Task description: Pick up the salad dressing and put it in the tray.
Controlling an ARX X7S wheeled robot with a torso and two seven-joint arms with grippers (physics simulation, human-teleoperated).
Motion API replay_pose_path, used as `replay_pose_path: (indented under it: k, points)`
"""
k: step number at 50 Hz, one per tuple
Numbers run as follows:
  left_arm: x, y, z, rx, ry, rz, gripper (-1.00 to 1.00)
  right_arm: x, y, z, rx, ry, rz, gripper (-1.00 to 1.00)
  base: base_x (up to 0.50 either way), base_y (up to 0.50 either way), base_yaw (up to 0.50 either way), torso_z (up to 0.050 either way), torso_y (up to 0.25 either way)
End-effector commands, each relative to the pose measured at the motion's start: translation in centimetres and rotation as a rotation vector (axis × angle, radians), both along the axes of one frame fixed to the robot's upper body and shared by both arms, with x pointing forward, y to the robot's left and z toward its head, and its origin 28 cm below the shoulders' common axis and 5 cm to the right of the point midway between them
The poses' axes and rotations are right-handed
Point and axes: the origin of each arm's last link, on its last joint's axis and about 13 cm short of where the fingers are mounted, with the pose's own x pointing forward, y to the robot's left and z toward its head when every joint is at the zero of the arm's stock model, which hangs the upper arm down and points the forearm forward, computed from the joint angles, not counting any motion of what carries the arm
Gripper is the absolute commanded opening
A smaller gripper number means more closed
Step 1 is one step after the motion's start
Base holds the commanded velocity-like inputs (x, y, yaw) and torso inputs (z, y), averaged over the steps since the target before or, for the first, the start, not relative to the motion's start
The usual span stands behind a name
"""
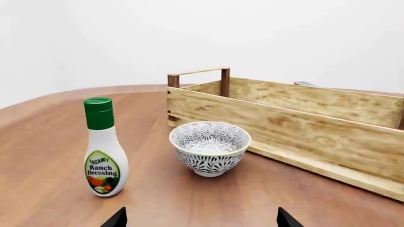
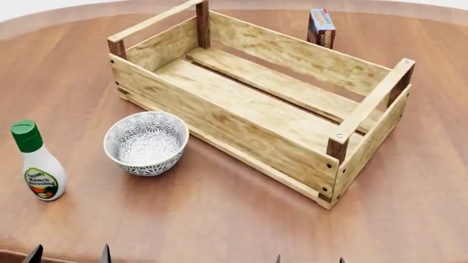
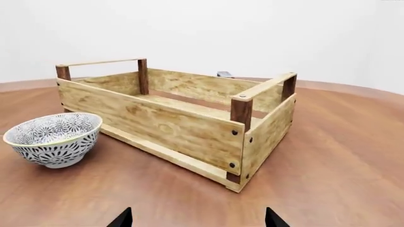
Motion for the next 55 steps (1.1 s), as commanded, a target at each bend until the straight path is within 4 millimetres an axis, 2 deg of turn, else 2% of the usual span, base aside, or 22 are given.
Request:
replay_pose_path:
  k: [1, 11, 19, 21, 24, 27, 28, 30, 31, 35, 45, 55]
  points:
    - [-0.1, 0.0, -0.1, 0.01, -0.004, -0.004, 1.0, -0.1, 0.0, 0.0, 0.0, -0.004, -0.003, 1.0, 0.0, 0.5, 0.0, 0.0, 0.0]
    - [-0.1, 0.0, -0.2, 0.013, 0.005, -0.009, 1.0, -0.1, 0.1, -0.1, -0.02, -0.002, 0.01, 1.0, 0.0, 0.5, 0.0, 0.0, 0.0]
    - [0.1, 0.0, -0.1, 0.024, 0.01, -0.008, 1.0, -0.2, 0.2, -0.1, -0.028, -0.005, 0.028, 1.0, 0.0, 0.0, 0.0, 0.0, 0.0]
    - [0.3, 0.0, 0.4, 0.031, 0.012, -0.02, 1.0, -0.1, 0.1, 0.4, -0.045, -0.027, -0.001, 1.0, 0.0, 0.0, 0.0, 0.0, 0.0]
    - [0.6, 0.1, 1.5, 0.019, -0.002, -0.027, 1.0, 0.1, -0.2, 1.3, -0.012, -0.038, -0.002, 1.0, 0.26, 0.0, 0.0, 0.0, 0.0]
    - [0.7, 0.2, 3.2, 0.017, -0.022, -0.018, 1.0, 0.3, -0.5, 3.3, 0.014, -0.074, -0.019, 1.0, 0.5, 0.0, 0.0, 0.0, 0.0]
    - [0.8, 0.3, 4.2, 0.014, -0.049, -0.019, 1.0, 0.3, -0.6, 4.3, 0.021, -0.093, -0.025, 1.0, 0.5, 0.0, 0.0, 0.0, 0.0]
    - [0.8, 0.3, 5.3, 0.007, -0.08, -0.022, 1.0, 0.3, -0.8, 5.2, 0.027, -0.108, -0.032, 1.0, 0.5, 0.0, 0.0, 0.0, 0.0]
    - [0.8, 0.4, 6.5, -0.011, -0.106, -0.027, 1.0, 0.4, -1.0, 6.3, 0.022, -0.133, -0.053, 1.0, 0.5, 0.0, 0.0, 0.0, 0.0]
    - [0.7, 0.7, 8.9, -0.022, -0.161, -0.045, 1.0, 0.2, -1.2, 8.6, 0.01, -0.179, -0.072, 1.0, 0.5, 0.0, 0.0, 0.0, 0.0]
    - [0.3, 1.4, 11.6, -0.032, -0.238, -0.032, 1.0, -0.3, -2.3, 12.5, 0.017, -0.262, -0.126, 1.0, 0.5, 0.0, 0.0, 0.0, 0.0]
    - [0.1, 1.7, 12.9, -0.069, -0.265, -0.027, 1.0, -0.4, -2.6, 13.8, -0.007, -0.307, -0.146, 1.0, 0.5, 0.0, 0.0, 0.0, 0.0]
